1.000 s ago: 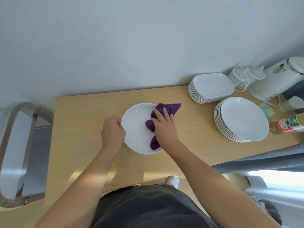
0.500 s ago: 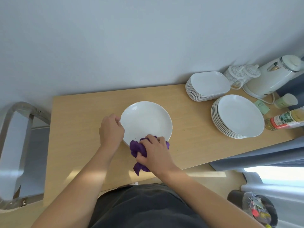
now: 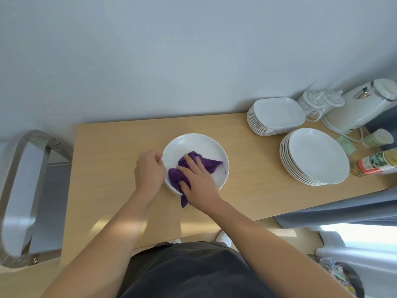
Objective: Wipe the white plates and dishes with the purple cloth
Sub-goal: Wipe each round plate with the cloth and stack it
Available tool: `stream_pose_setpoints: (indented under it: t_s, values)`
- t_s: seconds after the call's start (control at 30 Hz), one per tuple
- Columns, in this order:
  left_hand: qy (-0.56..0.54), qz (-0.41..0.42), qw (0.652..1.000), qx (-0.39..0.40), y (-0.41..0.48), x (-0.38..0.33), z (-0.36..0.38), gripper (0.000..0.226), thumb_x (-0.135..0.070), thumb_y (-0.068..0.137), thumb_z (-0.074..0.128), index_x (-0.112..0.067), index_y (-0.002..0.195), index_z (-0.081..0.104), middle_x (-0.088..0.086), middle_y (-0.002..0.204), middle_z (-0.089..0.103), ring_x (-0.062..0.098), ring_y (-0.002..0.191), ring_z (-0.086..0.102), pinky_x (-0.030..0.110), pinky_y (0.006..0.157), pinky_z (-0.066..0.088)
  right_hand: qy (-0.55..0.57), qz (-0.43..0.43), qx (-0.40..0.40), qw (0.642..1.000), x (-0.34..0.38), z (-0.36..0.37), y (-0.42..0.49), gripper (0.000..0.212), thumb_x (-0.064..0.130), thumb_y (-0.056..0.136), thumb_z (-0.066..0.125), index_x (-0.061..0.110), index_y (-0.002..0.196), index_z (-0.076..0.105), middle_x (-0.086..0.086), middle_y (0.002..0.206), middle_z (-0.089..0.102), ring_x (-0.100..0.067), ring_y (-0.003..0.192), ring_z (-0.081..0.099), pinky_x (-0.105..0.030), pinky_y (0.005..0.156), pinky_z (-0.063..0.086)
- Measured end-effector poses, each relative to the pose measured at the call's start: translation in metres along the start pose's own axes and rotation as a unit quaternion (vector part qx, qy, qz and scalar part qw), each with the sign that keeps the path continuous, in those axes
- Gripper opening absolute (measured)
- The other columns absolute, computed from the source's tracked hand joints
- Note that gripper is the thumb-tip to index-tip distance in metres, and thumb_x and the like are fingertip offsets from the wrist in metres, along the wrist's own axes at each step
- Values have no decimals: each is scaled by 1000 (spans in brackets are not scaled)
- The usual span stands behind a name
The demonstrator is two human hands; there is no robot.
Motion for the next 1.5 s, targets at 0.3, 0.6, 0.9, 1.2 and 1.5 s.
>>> stream_pose_setpoints:
  t_s: [0.3,0.6,0.9,1.2,1.5]
  values:
    - [-5,-1,1000,-4,-3,-2,0,25,-4,90,52,-11,109,67,8,110,65,30,96,62,41,81,52,74,-50,13,996,0,-17,-37,40,38,73,63,23,110,67,13,119,61,-18,107,47,-26,98,39]
    - [-6,-2,1000,0,-6,-5,-2,23,-5,91,52,-12,106,67,6,108,64,29,92,62,42,79,53,-41,13,-173,984,-59,-53,-48,28,26,66,66,15,91,73,5,107,66,-28,99,52,-32,81,47]
    - [78,41,996,-18,-17,-21,-5,32,0,88,52,-10,116,63,10,114,54,32,98,56,39,76,48,188,211,-209,936,-93,-77,-39,23,8,78,60,17,99,66,3,118,54,-22,112,49,-28,91,39]
    - [198,269,914,229,-78,-81,63,42,-44,100,46,-16,128,60,-2,127,56,17,117,51,33,92,48,312,239,-264,881,-92,-99,-61,21,7,78,56,22,90,65,6,108,62,-2,92,58,-10,72,42]
    - [284,312,882,211,-95,-94,79,31,-22,104,41,-10,118,66,4,111,58,18,101,57,26,85,45,336,226,-254,878,-91,-92,-70,26,3,81,57,27,90,63,7,107,62,-2,93,58,-8,73,41]
Point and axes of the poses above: each hand's wrist, its own y-axis towards the middle knuckle, its own z-axis out of the palm, x = y × z, the point moved 3 cm from there along y, towards the middle knuckle
